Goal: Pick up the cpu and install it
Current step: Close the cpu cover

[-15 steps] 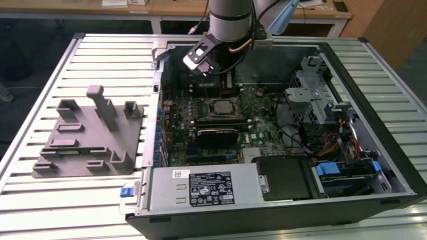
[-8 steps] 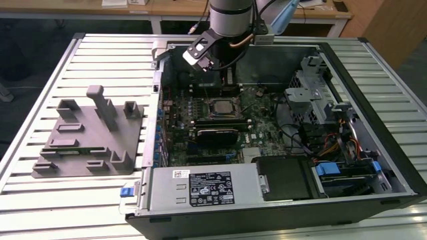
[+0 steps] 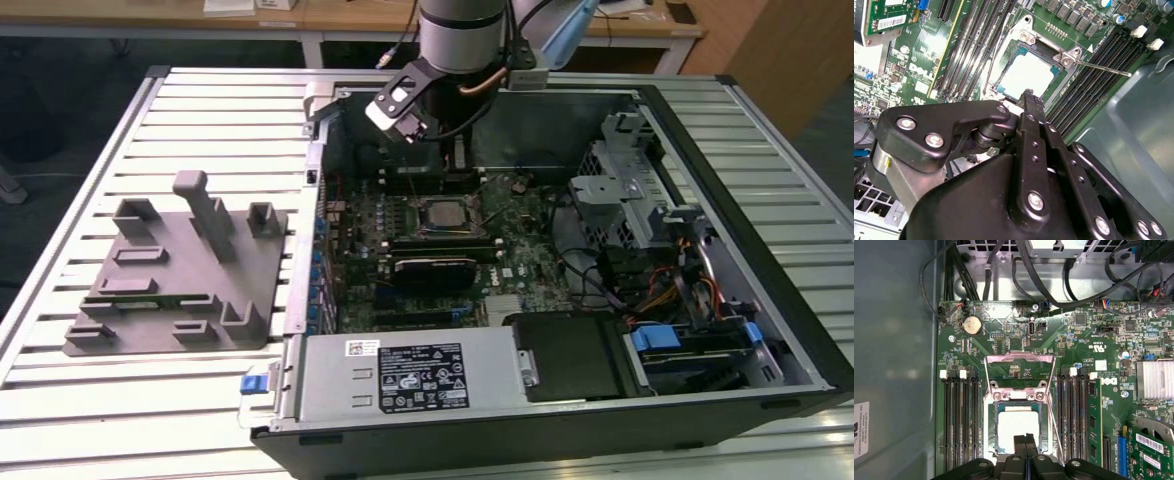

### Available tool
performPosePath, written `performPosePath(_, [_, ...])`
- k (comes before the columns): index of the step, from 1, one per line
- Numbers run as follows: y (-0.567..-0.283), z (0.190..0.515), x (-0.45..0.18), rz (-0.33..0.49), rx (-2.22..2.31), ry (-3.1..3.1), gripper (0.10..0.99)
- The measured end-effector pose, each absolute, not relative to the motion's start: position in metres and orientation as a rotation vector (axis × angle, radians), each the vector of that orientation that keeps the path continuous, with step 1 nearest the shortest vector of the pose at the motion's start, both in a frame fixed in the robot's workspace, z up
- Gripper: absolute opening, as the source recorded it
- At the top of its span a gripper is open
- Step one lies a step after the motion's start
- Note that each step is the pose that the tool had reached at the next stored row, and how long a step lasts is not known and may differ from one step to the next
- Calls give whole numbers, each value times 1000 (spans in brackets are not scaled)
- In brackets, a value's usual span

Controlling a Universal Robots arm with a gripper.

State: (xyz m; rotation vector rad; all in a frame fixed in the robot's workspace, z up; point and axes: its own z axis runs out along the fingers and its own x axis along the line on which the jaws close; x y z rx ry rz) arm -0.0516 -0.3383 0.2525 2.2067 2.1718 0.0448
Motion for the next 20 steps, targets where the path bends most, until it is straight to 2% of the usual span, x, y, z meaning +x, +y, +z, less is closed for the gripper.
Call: performPosePath(20, [-338, 258, -51, 44, 2207, 2172, 106])
